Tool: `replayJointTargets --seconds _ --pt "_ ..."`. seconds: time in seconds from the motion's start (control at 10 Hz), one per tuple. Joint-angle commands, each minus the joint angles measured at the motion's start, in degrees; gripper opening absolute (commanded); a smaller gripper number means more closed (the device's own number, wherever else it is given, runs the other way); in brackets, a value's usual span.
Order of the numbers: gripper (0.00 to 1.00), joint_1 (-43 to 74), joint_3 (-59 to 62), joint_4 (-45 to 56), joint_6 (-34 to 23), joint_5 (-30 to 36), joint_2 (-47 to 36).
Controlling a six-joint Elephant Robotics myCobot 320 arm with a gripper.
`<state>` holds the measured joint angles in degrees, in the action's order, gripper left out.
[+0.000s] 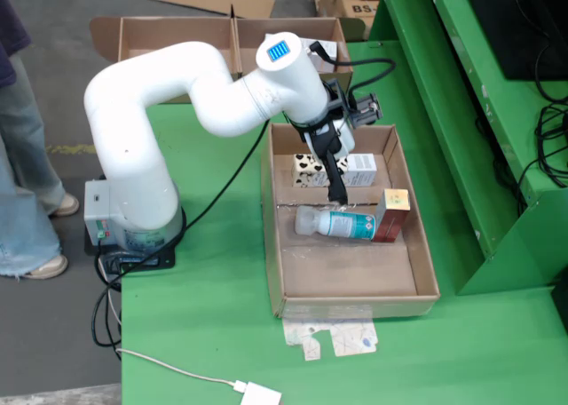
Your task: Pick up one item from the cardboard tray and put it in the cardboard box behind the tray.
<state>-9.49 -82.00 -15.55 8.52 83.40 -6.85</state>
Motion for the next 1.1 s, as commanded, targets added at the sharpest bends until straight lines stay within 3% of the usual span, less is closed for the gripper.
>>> replayJointTargets --seconds 0.0,0.6,0.7,0.8,0.9,1.0 --pt "1.00 -5.6 1.1 -0.2 3.0 -2.4 -1.6" --pt "1.00 -7.1 5.2 -2.1 3.5 -2.9 5.2" --pt "1.00 -5.3 13.7 -1.8 2.5 -1.9 14.2" --pt "1.00 -5.3 13.7 -1.8 2.5 -1.9 14.2" --pt "1.00 -3.8 22.5 0.3 2.1 -1.5 22.3" --pt "1.00 -3.1 24.9 0.0 1.7 -1.1 25.2"
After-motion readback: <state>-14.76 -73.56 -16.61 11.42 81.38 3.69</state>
